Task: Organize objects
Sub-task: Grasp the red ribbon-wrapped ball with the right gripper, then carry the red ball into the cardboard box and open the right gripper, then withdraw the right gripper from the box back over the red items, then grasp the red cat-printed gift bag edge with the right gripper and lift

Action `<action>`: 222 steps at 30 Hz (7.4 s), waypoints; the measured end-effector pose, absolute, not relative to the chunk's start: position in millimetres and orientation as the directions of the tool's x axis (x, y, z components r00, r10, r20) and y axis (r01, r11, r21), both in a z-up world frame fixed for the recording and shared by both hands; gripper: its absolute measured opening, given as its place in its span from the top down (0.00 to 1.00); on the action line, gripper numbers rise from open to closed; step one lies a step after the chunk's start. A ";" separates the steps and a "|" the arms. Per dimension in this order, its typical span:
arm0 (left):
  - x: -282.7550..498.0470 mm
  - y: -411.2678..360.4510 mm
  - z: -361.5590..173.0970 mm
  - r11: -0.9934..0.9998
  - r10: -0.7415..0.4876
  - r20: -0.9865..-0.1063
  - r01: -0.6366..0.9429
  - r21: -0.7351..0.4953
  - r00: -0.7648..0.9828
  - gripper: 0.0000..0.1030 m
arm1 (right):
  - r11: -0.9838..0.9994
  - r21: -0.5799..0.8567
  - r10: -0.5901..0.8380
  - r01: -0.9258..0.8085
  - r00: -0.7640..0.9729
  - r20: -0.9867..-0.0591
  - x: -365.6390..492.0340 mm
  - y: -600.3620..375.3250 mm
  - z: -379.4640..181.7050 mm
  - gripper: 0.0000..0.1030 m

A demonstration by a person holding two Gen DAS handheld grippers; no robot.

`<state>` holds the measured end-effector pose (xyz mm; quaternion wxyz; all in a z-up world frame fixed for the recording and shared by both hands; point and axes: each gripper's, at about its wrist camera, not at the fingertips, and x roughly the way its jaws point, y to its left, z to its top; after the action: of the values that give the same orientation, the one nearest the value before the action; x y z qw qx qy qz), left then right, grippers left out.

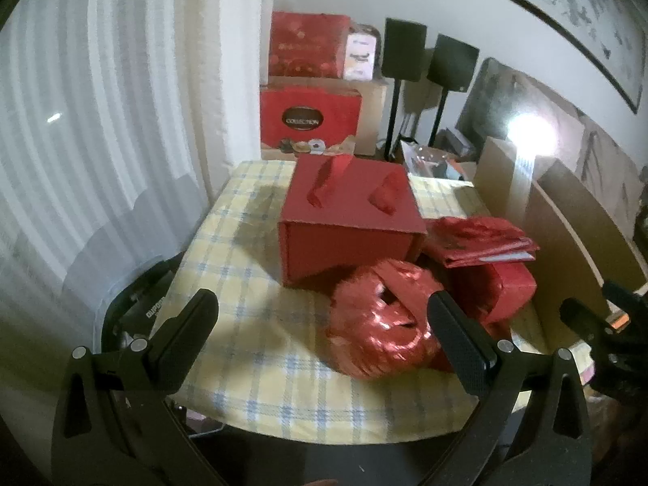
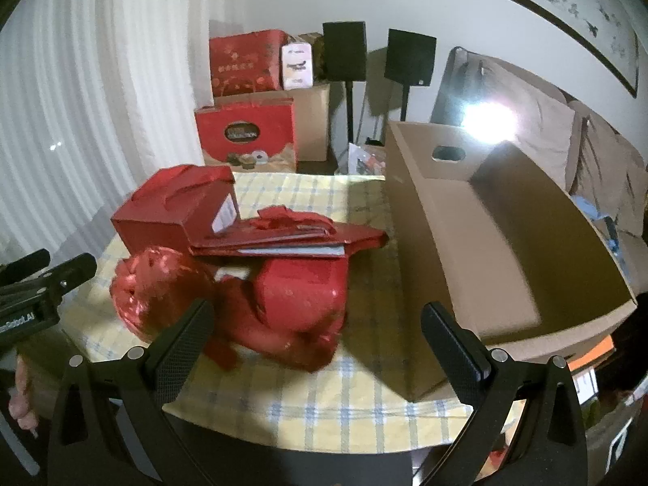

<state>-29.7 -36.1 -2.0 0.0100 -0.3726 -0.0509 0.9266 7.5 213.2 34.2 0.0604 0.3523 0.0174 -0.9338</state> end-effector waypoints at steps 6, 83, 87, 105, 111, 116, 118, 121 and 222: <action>-35.9 -50.5 -12.2 -0.986 0.108 -0.700 0.012 -0.164 -0.706 0.00 | -0.979 0.052 -0.185 0.199 -0.738 -0.649 5.7 202.3 35.7 0.01; -64.6 130.6 90.1 -0.794 0.588 -0.622 -0.514 -0.325 -0.516 0.17 | -0.893 0.157 -0.430 0.423 -0.691 -0.582 -9.6 254.6 98.6 0.21; -69.5 162.7 94.6 -0.761 0.623 -0.615 -0.558 -0.332 -0.484 0.17 | -0.916 0.150 -0.387 0.372 -0.718 -0.578 -10.7 281.7 104.9 0.21; -89.9 261.1 66.3 -0.631 0.719 -0.611 -0.679 -0.375 -0.330 0.17 | -0.967 0.174 -0.255 0.188 -0.760 -0.597 -17.8 378.8 82.6 0.21; -85.4 280.3 63.6 -0.630 0.703 -0.636 -0.693 -0.350 -0.318 0.17 | -0.971 0.179 -0.238 0.161 -0.759 -0.606 -19.1 389.1 77.6 0.21; -81.0 289.6 58.2 -0.611 0.707 -0.649 -0.706 -0.358 -0.282 0.17 | -0.967 0.185 -0.254 0.178 -0.748 -0.613 -17.7 390.0 74.8 0.27; -77.3 288.7 60.0 -0.626 0.689 -0.656 -0.707 -0.328 -0.306 0.17 | -0.969 0.173 -0.248 0.178 -0.744 -0.621 -17.5 387.7 74.2 0.27; -75.4 279.4 63.4 -0.644 0.677 -0.660 -0.695 -0.319 -0.325 0.16 | -0.968 0.181 -0.250 0.174 -0.749 -0.614 -14.4 388.6 74.7 0.26; -84.2 20.1 -25.2 -0.843 0.525 -0.691 -0.195 -0.501 -0.496 0.33 | -0.964 0.094 -0.252 0.249 -0.740 -0.623 -35.0 227.5 52.2 0.40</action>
<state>-84.2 20.1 -25.2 0.2131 -0.4547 -0.1816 0.8455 -35.0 227.5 52.2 0.1341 0.3345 -0.0024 -0.9328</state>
